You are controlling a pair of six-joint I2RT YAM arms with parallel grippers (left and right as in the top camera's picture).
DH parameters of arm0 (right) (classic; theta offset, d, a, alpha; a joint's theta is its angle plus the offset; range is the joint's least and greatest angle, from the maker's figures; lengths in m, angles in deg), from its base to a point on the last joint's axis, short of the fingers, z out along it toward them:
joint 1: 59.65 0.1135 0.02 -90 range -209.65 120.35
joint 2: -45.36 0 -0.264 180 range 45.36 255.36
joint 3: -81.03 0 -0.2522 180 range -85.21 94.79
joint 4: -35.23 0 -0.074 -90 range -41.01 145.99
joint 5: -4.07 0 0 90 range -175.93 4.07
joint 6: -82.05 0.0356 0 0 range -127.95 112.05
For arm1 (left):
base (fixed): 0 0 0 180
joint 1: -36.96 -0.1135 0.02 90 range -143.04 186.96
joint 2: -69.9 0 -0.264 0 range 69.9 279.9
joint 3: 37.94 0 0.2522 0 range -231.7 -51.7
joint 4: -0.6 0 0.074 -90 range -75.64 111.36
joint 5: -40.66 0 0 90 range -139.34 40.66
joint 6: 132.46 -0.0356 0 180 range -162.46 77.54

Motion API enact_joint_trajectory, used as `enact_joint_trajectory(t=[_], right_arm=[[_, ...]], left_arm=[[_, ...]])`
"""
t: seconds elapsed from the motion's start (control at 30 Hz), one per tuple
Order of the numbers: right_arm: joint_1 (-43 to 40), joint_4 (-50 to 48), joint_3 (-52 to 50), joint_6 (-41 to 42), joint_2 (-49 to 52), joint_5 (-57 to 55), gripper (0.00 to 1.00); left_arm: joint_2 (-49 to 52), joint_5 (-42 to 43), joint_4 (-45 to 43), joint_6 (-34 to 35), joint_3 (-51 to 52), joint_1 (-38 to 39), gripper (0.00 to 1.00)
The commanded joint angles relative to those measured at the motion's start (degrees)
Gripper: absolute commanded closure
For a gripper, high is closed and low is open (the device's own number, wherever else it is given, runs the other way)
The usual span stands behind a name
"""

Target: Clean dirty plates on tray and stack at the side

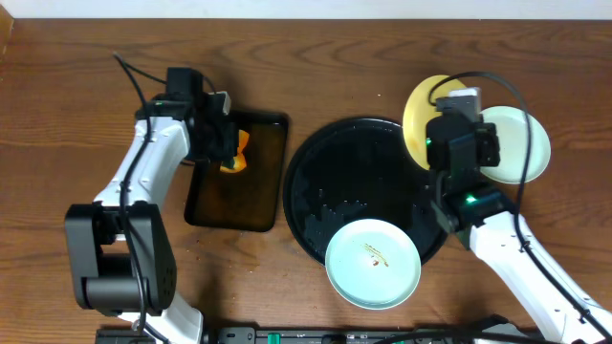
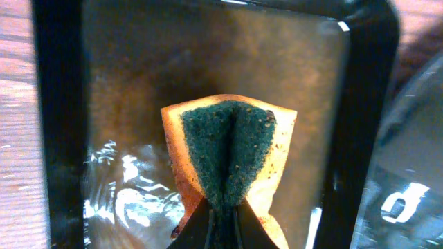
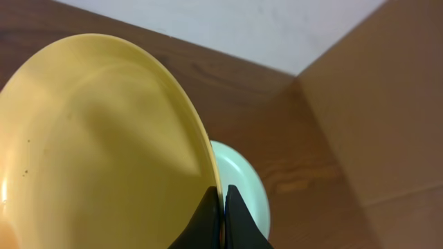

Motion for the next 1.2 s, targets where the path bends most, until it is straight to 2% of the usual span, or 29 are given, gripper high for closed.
enact_joint_trajectory(t=[0.0,0.23,0.47,0.8,0.83,0.9,1.0,1.07,1.17], right_arm=[[-4.02,0.96,0.83,11.45,-1.44,6.10,0.99],[-14.58,1.55,0.83,15.72,-3.04,15.69,0.99],[-26.32,5.03,0.81,21.99,-2.99,17.05,0.99],[-36.59,5.16,0.79,23.17,-0.02,23.17,0.99],[-37.16,4.46,0.79,23.17,0.92,24.35,0.96],[-37.64,3.10,0.79,23.12,2.32,25.70,0.85],[-37.57,1.42,0.79,22.03,3.65,30.23,0.81],[-37.40,1.51,0.79,21.84,3.63,34.58,0.72],[-36.52,2.71,0.81,21.55,3.28,42.75,0.68]], left_arm=[[1.44,-8.28,0.02,1.25,0.61,2.58,0.93],[5.09,-8.24,-0.28,1.55,1.14,4.37,0.92],[8.87,-8.17,-0.07,1.70,1.14,4.37,0.93],[5.51,-7.56,0.00,3.98,1.07,4.37,0.92],[4.44,-7.56,0.02,4.09,1.07,4.37,0.93],[2.43,-7.54,0.35,4.33,1.07,4.37,0.93],[-0.70,-7.56,1.27,4.70,1.07,4.37,0.93],[-2.10,-7.56,2.19,4.70,1.07,4.37,0.92],[-3.56,-7.56,4.33,4.72,1.07,4.37,0.93]])
